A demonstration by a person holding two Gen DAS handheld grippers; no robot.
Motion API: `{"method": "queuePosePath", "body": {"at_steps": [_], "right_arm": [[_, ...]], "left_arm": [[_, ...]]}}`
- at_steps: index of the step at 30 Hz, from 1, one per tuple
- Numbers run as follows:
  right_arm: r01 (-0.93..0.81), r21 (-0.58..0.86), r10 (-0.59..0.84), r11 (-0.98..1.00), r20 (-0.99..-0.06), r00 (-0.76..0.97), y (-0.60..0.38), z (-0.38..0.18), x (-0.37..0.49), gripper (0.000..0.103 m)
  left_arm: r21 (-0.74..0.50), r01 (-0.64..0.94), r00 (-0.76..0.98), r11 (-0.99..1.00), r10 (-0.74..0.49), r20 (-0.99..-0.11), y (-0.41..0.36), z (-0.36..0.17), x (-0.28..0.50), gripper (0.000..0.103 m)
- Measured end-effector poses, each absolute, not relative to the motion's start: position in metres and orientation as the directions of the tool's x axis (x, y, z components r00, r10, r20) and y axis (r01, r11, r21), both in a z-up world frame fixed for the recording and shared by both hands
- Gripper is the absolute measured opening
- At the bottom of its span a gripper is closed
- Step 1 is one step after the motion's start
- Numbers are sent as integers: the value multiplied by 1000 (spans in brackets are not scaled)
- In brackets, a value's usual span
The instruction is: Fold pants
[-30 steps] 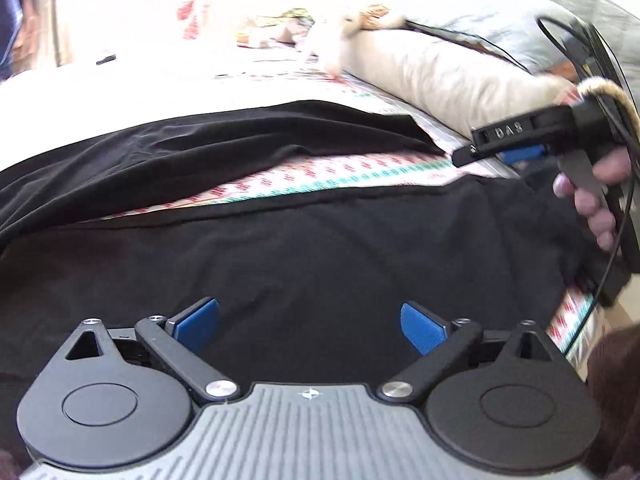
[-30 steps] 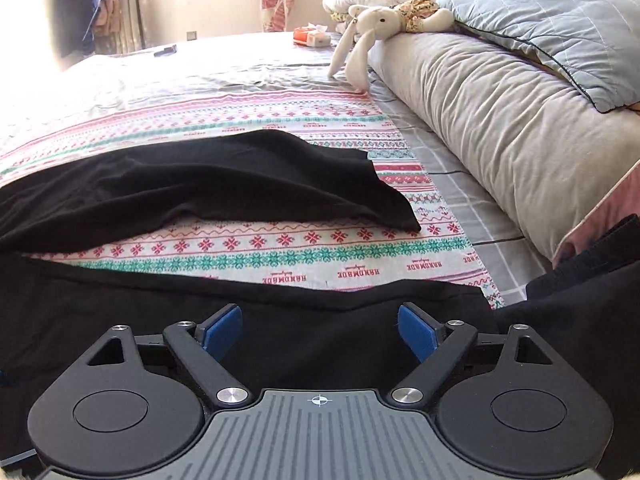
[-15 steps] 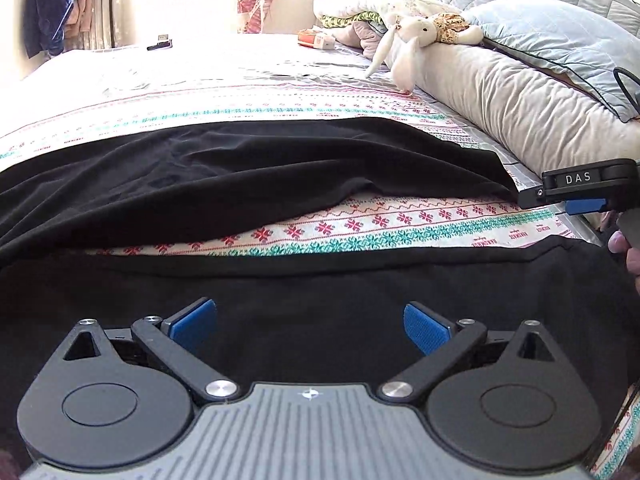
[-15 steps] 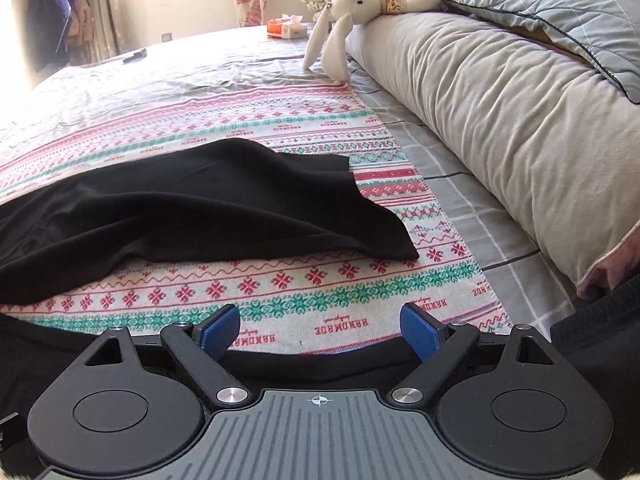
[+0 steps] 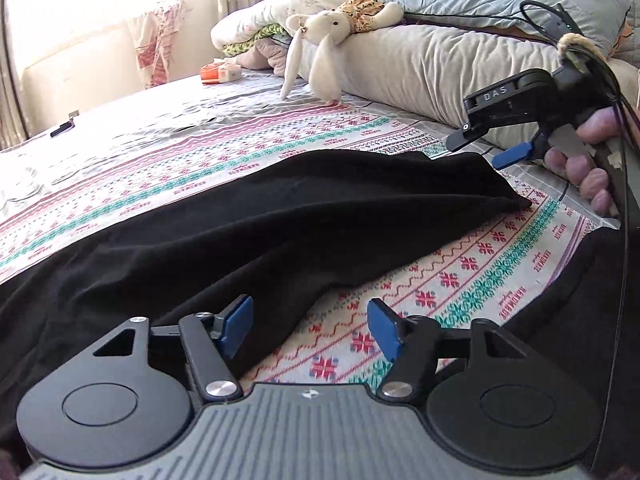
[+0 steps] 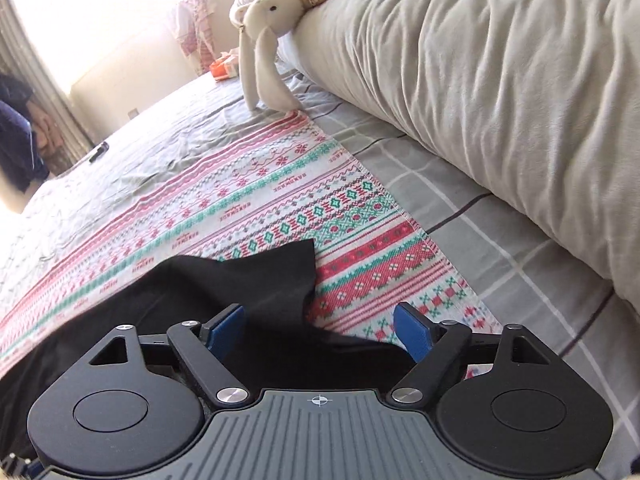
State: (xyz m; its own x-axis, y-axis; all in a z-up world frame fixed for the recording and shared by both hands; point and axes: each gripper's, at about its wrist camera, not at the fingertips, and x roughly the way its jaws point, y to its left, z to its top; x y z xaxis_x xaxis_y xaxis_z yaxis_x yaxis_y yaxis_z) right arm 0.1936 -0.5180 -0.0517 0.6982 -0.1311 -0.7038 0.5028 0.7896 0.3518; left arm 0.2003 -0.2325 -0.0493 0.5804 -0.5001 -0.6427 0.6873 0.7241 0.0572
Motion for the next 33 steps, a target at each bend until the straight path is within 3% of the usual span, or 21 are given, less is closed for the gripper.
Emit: {"method": "queuePosePath", "body": {"at_steps": [3,8,9,10,11,12,14,15,28,33], "right_arm": [[488,383,-94,784,-704,704,-531,-62,218,64],[460,308,-110,833,-722,683,-532,-67,251,55],[437,261,-114,861,-738,665,-527,-66,257,36],[409,216,-116,887,-752,648,-522,-65,263,25],[395,175,-128,902,-765,632,-517,-63,267,7],[388,143,-145,911,-769,622,-514,-61,270,6],[381,97,-177,919,-765,619,-512,-58,276,2],[392,59,-218,918,-752,623,-513,-54,280,2],[444,-157,-437,882,-624,648,-510,-51,362,0],[462,-196,-481,865,-587,651,-507,-53,384,0]], "left_arm": [[14,713,530,701,-525,-666,-247,-59,218,63],[-23,723,530,691,-575,-623,-252,-66,222,63],[-23,724,534,690,-581,-615,-252,-67,220,62],[-24,733,525,680,-587,-617,-253,-66,220,58],[-14,745,518,666,-593,-617,-255,-65,220,49],[-27,752,507,658,-605,-613,-254,-64,222,35],[-95,741,488,665,-630,-604,-247,-66,227,31],[-120,732,482,671,-634,-605,-245,-65,230,20],[-271,739,414,617,-733,-540,-244,-62,232,17],[-301,763,339,572,-751,-567,-249,-69,232,18]]}}
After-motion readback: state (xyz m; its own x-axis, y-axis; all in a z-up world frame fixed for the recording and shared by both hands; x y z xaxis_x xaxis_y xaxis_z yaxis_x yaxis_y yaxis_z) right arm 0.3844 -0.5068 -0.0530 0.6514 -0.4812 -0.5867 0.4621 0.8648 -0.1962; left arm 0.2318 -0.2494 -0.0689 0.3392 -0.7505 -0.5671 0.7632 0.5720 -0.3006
